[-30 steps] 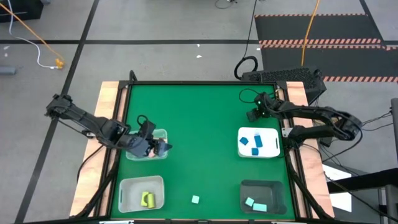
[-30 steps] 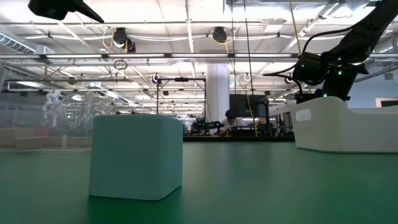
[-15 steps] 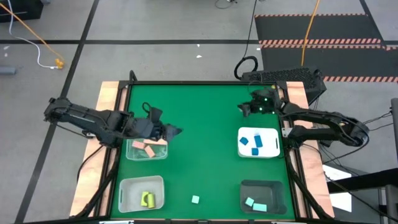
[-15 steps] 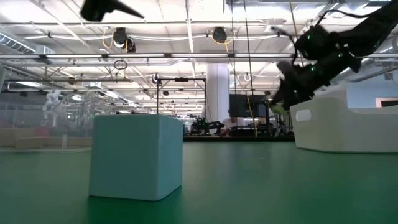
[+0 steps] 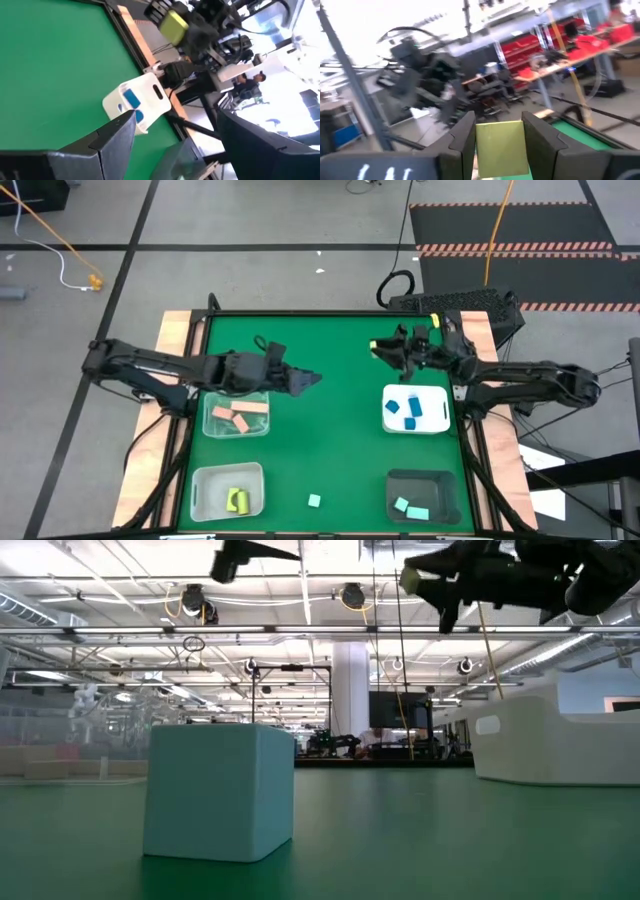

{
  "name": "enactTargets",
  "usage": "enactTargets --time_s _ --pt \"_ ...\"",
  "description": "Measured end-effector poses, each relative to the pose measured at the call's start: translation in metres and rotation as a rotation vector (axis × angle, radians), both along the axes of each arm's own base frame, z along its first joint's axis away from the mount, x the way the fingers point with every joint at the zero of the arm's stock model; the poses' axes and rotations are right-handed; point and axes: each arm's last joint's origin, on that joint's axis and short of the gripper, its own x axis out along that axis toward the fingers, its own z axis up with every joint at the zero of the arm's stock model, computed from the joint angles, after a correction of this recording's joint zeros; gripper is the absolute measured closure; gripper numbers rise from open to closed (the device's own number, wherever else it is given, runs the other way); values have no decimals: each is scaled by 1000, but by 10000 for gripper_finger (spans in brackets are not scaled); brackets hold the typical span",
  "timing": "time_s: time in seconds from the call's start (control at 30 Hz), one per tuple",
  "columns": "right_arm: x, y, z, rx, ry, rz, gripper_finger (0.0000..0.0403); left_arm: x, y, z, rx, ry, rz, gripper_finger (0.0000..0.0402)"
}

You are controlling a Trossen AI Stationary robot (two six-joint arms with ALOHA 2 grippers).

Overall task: Sort & place blocks by color
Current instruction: Put the yellow block into the gray bin

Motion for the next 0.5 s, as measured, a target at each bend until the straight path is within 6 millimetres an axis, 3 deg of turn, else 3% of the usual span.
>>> enactTargets --time_s 0.27,0.5 --pt "21 32 23 -131 -44 103 288 35 7 -14 -63 -126 -48 124" --pt "40 52 40 -325 -21 157 288 51 7 -16 -165 -265 -62 124"
